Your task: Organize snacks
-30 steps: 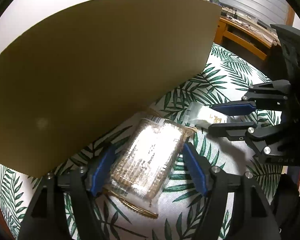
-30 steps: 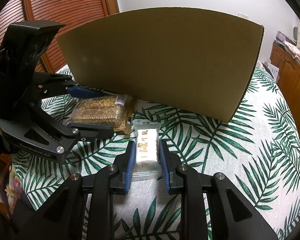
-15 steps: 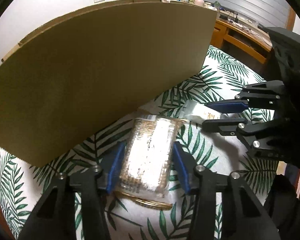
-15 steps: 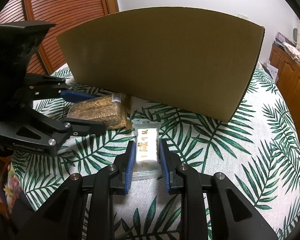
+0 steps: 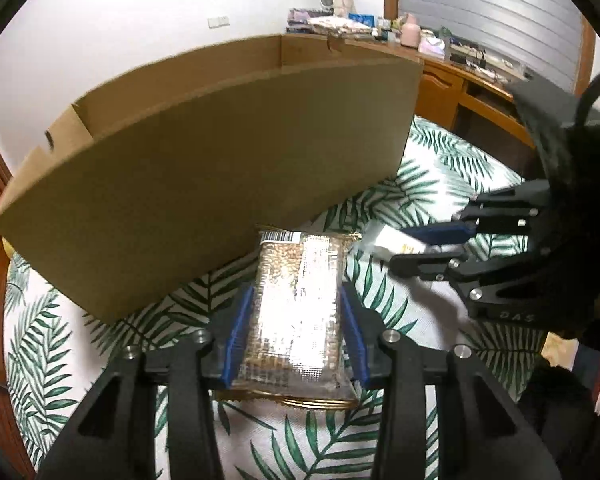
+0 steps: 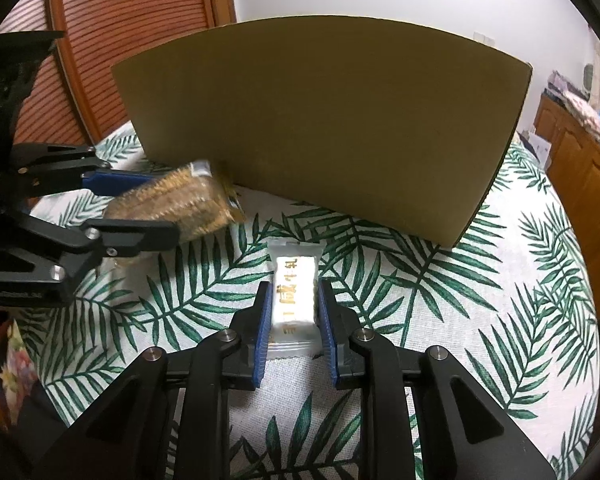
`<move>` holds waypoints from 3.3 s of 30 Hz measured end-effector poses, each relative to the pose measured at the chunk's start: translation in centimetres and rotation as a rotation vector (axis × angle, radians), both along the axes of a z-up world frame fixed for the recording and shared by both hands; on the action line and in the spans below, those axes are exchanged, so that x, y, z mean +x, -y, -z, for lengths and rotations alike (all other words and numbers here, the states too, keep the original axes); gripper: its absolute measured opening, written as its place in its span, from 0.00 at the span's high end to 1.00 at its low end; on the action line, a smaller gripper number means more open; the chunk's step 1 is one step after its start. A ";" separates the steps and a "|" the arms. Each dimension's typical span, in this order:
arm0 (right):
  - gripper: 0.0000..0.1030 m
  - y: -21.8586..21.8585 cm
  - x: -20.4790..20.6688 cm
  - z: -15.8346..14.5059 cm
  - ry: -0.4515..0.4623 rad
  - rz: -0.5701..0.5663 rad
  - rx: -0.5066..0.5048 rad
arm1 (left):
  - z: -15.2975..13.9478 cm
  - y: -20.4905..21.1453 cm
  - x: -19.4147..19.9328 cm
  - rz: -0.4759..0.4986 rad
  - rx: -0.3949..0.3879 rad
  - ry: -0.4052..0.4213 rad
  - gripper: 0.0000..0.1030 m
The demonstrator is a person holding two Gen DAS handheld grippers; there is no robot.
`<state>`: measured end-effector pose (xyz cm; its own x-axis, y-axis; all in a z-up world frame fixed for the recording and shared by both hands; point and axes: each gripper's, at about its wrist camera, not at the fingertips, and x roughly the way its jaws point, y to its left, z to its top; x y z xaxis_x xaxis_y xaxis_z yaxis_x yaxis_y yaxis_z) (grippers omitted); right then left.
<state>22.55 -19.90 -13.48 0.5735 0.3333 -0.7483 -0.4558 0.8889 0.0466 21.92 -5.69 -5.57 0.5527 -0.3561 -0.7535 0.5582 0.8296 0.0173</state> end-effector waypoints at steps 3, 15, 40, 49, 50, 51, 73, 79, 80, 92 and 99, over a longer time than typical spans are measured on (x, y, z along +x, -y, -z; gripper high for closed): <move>0.80 0.2 -0.1 -0.3 0.005 0.000 0.001 | -1.2 -0.3 -0.2 -0.016 -0.021 0.032 0.61; 0.80 2.9 -2.0 -7.0 0.152 -0.005 0.054 | -6.0 -0.1 -0.5 -0.030 -0.126 0.133 0.61; 0.80 -1.2 5.8 -13.2 0.276 -0.024 0.036 | -10.7 -3.3 7.2 -0.202 -0.260 0.246 0.61; 0.80 -1.5 8.2 -12.0 0.243 0.000 0.048 | -8.7 -3.2 9.8 -0.248 -0.235 0.217 0.61; 0.80 -1.6 8.3 -11.9 0.239 0.002 0.052 | -8.5 -3.2 10.0 -0.253 -0.232 0.210 0.61; 0.80 -1.5 8.4 -11.7 0.234 0.004 0.057 | -8.3 -3.2 10.2 -0.257 -0.227 0.206 0.61; 0.70 -1.4 5.7 -12.4 0.232 0.036 0.076 | -9.2 -4.1 5.9 -0.316 -0.188 0.236 0.40; 0.64 -1.2 2.0 -13.4 0.263 0.059 0.086 | -10.5 -4.6 1.6 -0.334 -0.167 0.282 0.32; 0.64 -1.2 1.4 -13.5 0.267 0.066 0.086 | -10.7 -4.7 0.8 -0.335 -0.165 0.288 0.31; 0.40 -0.6 -5.0 -14.6 0.325 0.122 0.105 | -12.2 -4.9 -6.6 -0.348 -0.128 0.341 0.16; 0.09 -0.3 -7.7 -14.8 0.355 0.148 0.116 | -12.2 -4.9 -9.8 -0.377 -0.111 0.368 0.06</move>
